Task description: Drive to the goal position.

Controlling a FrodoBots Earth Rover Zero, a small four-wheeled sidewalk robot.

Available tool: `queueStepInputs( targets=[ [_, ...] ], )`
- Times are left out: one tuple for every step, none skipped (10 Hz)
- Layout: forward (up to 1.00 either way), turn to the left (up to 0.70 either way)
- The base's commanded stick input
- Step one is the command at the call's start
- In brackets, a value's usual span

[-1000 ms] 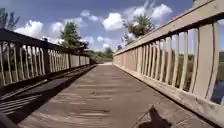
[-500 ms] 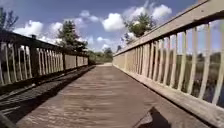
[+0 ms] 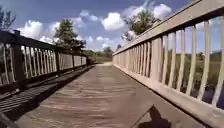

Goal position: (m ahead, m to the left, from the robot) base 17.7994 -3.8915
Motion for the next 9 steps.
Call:
queueStepInputs(
  targets=[
    [0.85, 0.00],
    [0.85, 0.00],
    [0.85, 0.00],
    [0.85, 0.00],
    [0.85, 0.00],
    [0.85, 0.00],
    [0.85, 0.00],
    [0.85, 0.00],
    [0.85, 0.00]
  ],
)
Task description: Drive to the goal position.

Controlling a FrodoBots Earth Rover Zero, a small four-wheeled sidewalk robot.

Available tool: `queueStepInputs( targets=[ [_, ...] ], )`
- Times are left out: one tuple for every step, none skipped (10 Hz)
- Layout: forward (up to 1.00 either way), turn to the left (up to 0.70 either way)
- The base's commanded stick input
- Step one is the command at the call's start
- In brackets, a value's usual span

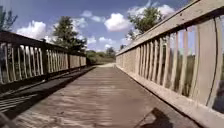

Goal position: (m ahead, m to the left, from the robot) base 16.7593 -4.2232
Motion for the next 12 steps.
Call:
queueStepInputs(
  targets=[
    [0.85, 0.00],
    [0.85, 0.11],
    [0.85, 0.34],
    [0.85, 0.31],
    [0.85, 0.19],
    [0.85, 0.05],
    [0.85, 0.00],
    [0.85, 0.00],
    [0.85, 0.00],
    [0.85, 0.00],
    [0.85, 0.00],
    [0.85, 0.00]
  ],
)
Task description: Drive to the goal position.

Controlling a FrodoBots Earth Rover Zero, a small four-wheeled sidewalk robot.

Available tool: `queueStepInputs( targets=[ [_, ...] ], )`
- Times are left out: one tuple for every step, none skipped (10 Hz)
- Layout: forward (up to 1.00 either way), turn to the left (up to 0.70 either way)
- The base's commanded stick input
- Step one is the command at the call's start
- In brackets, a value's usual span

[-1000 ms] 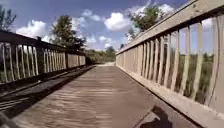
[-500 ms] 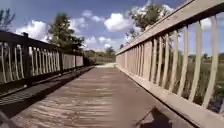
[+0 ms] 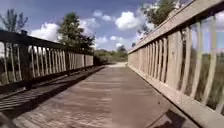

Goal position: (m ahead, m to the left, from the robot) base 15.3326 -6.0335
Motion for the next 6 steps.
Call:
queueStepInputs(
  targets=[
    [0.85, 0.00],
    [0.85, 0.00],
    [0.85, 0.00],
    [0.85, 0.00],
    [0.85, 0.00],
    [0.85, 0.00]
  ],
)
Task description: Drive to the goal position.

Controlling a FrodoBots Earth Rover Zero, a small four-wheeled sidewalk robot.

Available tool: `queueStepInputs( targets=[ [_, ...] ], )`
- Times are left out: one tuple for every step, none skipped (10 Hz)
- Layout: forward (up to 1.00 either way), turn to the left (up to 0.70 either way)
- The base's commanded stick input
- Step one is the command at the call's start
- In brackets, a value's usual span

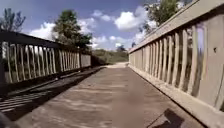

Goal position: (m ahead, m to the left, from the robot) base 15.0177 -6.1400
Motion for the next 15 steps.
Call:
queueStepInputs(
  targets=[
    [0.85, 0.00],
    [0.85, 0.00],
    [0.85, 0.00],
    [0.85, 0.00],
    [0.85, 0.00],
    [0.85, 0.00],
    [0.85, 0.00],
    [0.85, 0.00],
    [0.85, 0.00],
    [0.85, 0.00],
    [0.85, 0.00],
    [0.85, 0.00],
    [0.85, 0.00],
    [0.85, 0.00],
    [0.85, 0.00]
  ],
)
